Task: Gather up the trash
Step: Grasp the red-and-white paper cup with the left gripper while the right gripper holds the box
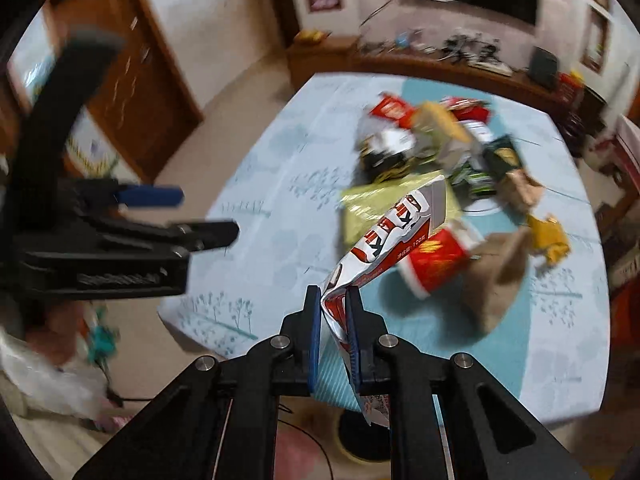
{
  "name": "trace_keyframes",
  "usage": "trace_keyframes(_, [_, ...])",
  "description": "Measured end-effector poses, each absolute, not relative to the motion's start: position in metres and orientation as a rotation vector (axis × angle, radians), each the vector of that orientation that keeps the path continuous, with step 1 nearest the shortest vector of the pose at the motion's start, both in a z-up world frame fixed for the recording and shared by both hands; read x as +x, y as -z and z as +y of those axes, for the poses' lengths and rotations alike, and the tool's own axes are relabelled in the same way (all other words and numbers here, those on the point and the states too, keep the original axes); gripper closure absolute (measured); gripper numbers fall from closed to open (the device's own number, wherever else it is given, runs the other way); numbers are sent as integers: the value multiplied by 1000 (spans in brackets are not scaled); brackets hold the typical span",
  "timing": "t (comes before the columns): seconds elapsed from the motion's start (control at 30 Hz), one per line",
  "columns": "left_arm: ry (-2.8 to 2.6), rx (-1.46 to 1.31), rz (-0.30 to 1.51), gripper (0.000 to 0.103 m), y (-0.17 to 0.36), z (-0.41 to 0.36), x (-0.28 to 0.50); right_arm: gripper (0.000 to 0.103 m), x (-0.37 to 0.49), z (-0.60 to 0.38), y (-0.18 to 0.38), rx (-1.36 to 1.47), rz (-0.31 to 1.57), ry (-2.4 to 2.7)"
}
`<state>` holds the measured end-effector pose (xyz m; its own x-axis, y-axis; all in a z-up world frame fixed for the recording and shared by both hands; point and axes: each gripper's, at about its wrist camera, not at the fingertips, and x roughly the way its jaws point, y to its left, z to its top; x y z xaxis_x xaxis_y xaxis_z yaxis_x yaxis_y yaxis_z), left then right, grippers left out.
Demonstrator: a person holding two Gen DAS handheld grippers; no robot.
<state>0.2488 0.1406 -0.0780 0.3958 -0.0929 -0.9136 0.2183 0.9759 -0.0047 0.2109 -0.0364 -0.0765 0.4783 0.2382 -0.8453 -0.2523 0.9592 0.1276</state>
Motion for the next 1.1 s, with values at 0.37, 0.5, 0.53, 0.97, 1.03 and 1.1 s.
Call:
trace_keyframes(0.37, [341, 201, 1186, 31, 100, 60, 278, 91, 182, -149, 60, 249, 935, 65])
trace_keyframes(0.5, [374, 246, 1191, 31, 111, 30, 290, 91, 173, -171, 73, 299, 949, 105])
trace_keyframes(0.53, [376, 258, 1194, 31, 115, 22, 294, 91, 169, -171, 76, 302, 953, 111])
trace_keyframes(0.97, [379, 347, 1251, 31, 167, -34, 332, 91, 154, -186, 111, 392, 997, 159])
trace_keyframes(1.03, [367, 354, 1261, 31, 175, -38, 337, 91, 153, -188, 112, 397, 1002, 162])
trace_keyframes(1.1, [364, 351, 1268, 35, 181, -39, 341, 91, 152, -188, 115, 397, 1010, 164])
